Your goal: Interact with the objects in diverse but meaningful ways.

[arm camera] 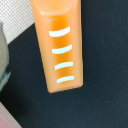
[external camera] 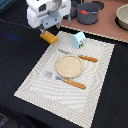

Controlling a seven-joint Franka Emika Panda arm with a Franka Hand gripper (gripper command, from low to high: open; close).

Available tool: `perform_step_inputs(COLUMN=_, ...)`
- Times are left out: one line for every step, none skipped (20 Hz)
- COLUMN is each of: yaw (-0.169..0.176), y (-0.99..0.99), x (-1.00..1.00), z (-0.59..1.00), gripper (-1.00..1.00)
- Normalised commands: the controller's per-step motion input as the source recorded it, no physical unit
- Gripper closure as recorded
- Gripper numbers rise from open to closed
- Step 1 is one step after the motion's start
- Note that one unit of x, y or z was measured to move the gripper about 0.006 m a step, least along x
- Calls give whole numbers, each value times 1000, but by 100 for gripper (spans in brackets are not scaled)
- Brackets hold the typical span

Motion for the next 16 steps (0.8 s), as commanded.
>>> perform_step_inputs(yaw=-46, y=134, x=-574, z=-449, gripper=-100)
perform_step_inputs(yaw=-45, y=157, x=-554, z=-440, gripper=-100)
perform_step_inputs(yaw=-42, y=160, x=-520, z=-403, gripper=-100)
perform_step_inputs(yaw=-41, y=163, x=-466, z=-369, gripper=-100)
perform_step_inputs(yaw=-30, y=134, x=-294, z=-260, gripper=-100)
perform_step_inputs(yaw=-20, y=211, x=-129, z=-194, gripper=-100)
perform_step_inputs(yaw=-21, y=237, x=-37, z=-140, gripper=-100)
perform_step_inputs(yaw=-23, y=209, x=0, z=-91, gripper=-100)
perform_step_inputs(yaw=-24, y=197, x=0, z=-71, gripper=-100)
perform_step_inputs(yaw=-17, y=240, x=0, z=-66, gripper=-100)
perform_step_inputs(yaw=-7, y=223, x=0, z=-89, gripper=-100)
perform_step_inputs(yaw=0, y=209, x=0, z=-103, gripper=-100)
perform_step_inputs(yaw=0, y=194, x=0, z=-106, gripper=-100)
perform_step_inputs(yaw=0, y=203, x=0, z=-77, gripper=-100)
perform_step_inputs(yaw=0, y=171, x=71, z=-49, gripper=-100)
perform_step_inputs(yaw=0, y=177, x=126, z=-29, gripper=-100)
